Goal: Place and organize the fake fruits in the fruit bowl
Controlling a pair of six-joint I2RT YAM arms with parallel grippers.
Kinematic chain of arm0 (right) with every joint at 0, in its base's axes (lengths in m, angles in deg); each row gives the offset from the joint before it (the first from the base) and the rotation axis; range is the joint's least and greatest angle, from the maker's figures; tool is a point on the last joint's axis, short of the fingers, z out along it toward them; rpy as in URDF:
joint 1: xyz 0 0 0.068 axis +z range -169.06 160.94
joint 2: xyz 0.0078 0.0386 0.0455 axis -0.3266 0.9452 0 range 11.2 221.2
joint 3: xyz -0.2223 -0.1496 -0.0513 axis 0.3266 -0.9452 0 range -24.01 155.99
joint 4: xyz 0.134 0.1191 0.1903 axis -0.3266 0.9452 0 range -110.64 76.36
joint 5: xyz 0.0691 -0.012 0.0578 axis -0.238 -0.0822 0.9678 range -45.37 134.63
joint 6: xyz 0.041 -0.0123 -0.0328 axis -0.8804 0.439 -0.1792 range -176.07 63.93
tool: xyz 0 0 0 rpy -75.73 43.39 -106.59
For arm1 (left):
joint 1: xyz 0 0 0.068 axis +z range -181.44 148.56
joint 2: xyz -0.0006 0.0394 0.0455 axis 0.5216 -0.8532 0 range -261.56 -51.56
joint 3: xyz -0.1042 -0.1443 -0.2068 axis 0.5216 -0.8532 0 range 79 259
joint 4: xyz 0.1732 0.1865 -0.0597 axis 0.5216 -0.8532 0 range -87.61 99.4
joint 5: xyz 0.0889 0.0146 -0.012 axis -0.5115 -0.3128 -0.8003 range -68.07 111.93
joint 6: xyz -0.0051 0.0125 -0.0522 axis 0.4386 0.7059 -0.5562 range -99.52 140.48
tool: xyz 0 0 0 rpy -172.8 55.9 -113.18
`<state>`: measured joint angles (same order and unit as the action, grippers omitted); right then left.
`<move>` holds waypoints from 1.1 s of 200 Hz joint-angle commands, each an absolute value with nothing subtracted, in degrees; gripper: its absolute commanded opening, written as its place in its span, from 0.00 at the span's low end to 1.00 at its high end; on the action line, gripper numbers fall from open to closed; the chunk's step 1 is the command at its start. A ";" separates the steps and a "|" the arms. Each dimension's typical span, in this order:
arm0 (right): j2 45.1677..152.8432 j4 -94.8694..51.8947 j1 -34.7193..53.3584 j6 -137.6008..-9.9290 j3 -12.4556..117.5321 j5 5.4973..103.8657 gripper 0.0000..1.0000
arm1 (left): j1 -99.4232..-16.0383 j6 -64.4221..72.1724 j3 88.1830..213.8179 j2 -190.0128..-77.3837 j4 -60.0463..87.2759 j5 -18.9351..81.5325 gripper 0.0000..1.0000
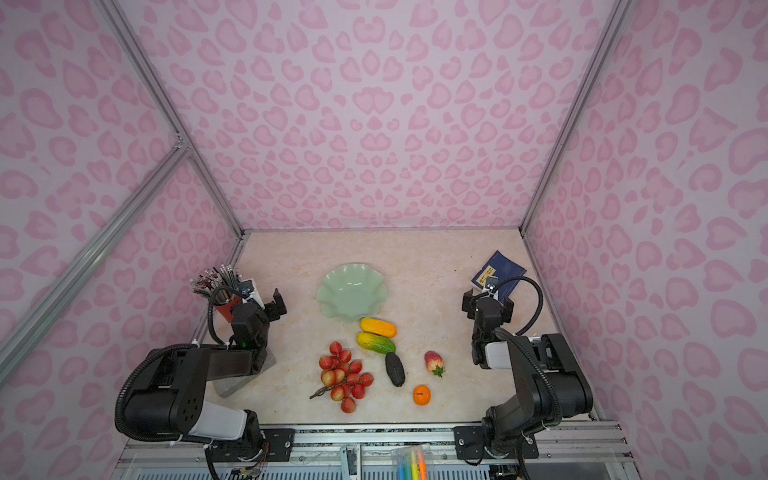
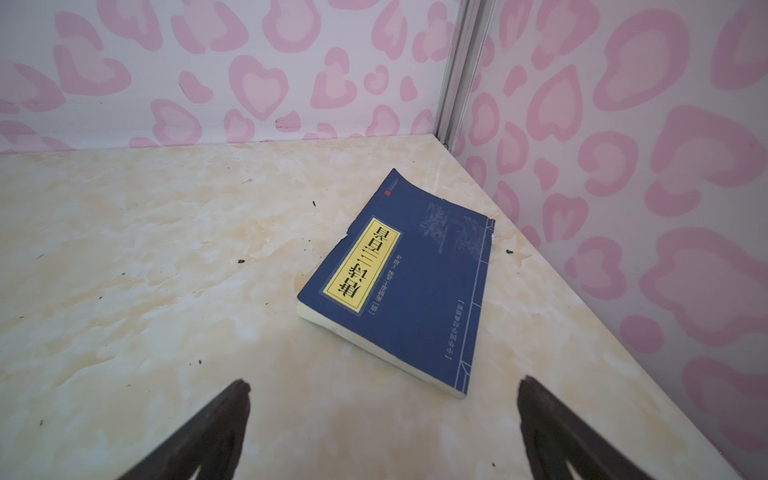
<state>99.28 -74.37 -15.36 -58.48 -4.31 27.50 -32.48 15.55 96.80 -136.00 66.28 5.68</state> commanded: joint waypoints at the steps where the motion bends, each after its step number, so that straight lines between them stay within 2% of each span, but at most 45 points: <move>1: 99.23 -76.51 -15.29 -58.70 -4.76 26.60 1.00 | -32.41 15.67 97.08 -135.37 67.19 6.69 0.97; 26: 98.28 -77.22 -14.79 -58.51 -4.63 23.54 1.00 | -33.11 17.10 103.34 -129.34 52.03 7.35 0.97; 45: 91.09 -58.40 -14.57 -60.72 1.47 21.29 1.00 | -33.42 13.68 105.66 -122.98 45.36 2.84 0.97; 70: 84.50 -34.44 -14.73 -72.04 12.47 21.14 1.00 | -33.46 11.98 107.59 -113.30 39.79 5.27 0.97; 79: 83.69 -28.40 -15.37 -75.17 15.14 24.56 1.00 | -33.46 10.41 109.18 -110.30 36.73 5.81 0.97; 91: 82.82 -24.74 -16.74 -73.67 16.40 34.82 0.99 | -33.37 6.29 113.05 -107.02 29.49 5.72 0.97; 105: 81.54 -20.45 -16.64 -71.42 17.10 42.25 0.96 | -33.28 7.31 118.42 -104.75 20.86 10.95 0.97; 128: 79.85 -8.67 -14.66 -72.50 18.64 46.43 0.94 | -33.29 9.48 122.48 -102.51 12.59 14.74 0.97; 155: 78.36 1.52 -8.68 -74.13 17.93 49.81 0.92 | -33.24 8.81 120.75 -99.97 12.44 13.01 0.97; 178: 78.09 8.36 -0.24 -77.61 17.28 46.51 0.91 | -33.14 5.31 120.06 -99.61 12.69 12.17 0.97; 220: 77.80 7.40 12.42 -88.12 11.88 46.19 0.90 | -32.15 3.05 123.11 -101.46 9.27 16.27 0.97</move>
